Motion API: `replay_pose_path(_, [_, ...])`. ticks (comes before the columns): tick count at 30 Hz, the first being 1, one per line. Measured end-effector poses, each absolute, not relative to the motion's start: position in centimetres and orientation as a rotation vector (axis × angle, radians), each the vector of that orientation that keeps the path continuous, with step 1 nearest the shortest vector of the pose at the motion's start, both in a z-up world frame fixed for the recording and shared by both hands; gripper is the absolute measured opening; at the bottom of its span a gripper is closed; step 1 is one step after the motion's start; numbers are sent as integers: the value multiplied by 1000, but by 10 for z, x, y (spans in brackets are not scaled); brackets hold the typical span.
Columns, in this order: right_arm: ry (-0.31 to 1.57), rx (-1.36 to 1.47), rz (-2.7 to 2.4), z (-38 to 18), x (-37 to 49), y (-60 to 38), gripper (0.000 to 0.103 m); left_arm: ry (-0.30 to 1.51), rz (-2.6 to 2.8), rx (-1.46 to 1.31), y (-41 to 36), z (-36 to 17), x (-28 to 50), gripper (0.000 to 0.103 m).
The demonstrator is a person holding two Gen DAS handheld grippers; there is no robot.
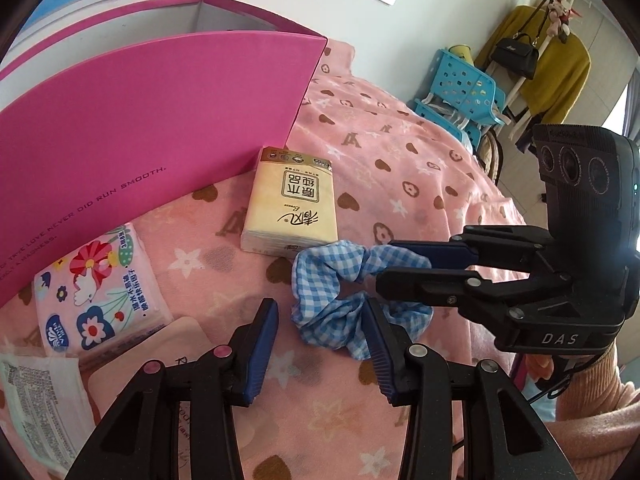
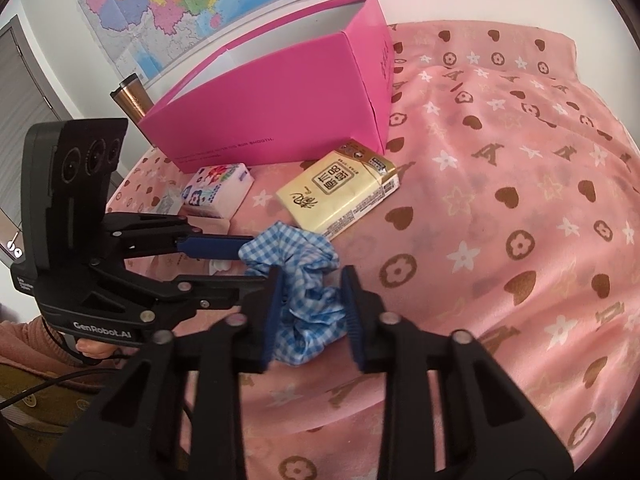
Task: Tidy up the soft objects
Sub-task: 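Lower the left gripper onto the blue gingham scrunchie and grasp it, then carry the scrunchie into the magenta box and open the left gripper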
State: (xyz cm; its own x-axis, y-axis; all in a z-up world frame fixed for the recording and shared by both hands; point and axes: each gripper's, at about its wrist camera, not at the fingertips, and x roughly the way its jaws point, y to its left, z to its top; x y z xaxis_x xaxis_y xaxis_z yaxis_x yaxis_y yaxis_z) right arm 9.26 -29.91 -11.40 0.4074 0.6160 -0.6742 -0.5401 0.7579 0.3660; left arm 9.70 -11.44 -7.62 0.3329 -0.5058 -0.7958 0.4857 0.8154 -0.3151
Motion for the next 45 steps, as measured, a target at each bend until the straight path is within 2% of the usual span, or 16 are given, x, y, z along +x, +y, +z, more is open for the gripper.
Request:
replay_pose_path(2, [891,96,730,-115,92,-299,23,1047,-650,-23,-115,-76,97,36])
replay_pose_path(5, [889,97,732,-115,91,-299,16,1050,-666,-21,-119,-77,98,34])
replay_pose_path(13, [859,93,758,-106,86,-297,14,1029,-676,-12,-124,-74,94,26])
replay_pose_path(30, [707,4,832,-50,82,-281,13,847,-651,2,-103,-17,85,26])
replay_pose_path(45, [571,-60,880,5,111,-259,13,727,-578,1,-80,30,111,26])
